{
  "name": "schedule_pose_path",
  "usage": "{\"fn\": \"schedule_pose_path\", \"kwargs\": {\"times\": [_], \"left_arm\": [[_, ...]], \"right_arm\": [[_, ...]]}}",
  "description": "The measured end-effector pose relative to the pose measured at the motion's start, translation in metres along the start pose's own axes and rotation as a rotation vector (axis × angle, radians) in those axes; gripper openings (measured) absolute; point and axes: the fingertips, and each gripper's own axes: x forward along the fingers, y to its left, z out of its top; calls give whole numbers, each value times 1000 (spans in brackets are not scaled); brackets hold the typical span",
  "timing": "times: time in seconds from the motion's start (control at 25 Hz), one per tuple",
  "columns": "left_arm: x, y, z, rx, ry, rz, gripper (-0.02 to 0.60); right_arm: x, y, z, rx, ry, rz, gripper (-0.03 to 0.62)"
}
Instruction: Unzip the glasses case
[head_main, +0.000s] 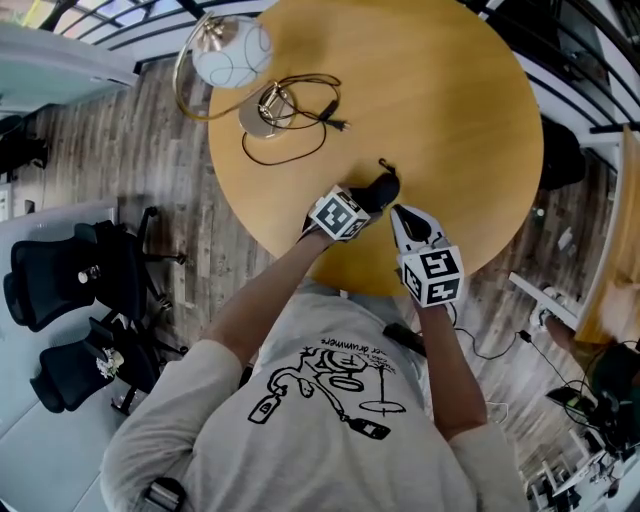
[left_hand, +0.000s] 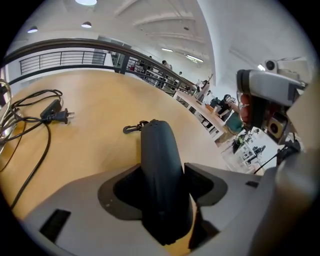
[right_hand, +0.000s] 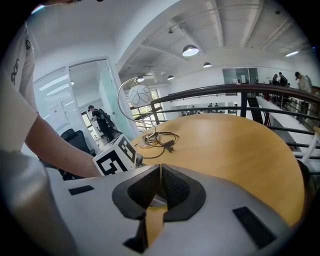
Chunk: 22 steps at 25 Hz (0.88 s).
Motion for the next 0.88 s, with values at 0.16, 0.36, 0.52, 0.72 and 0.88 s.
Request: {"fn": "schedule_pose_path", "kwargs": {"times": [0.16,0.36,0.52,0.72,0.88], "left_arm": [[-21,0,15,-103,-87,-5,261],[-80,-11,69,-310,-349,-84,259],[-129,-26,111,-410,-539,-139,258],[-169,-45,146,-454,-684,-178,258],[-178,-55,151,-455,-717,-182,258]], "right_arm": [[-12,-1,4,-11,4,-18,25],[-22,18,8,-56,30,16,26],[-26,45,9,-120,53,69,49],[-24,66,12,-168,52,105,114],[-24,70,21,-169,16,91,114]]}}
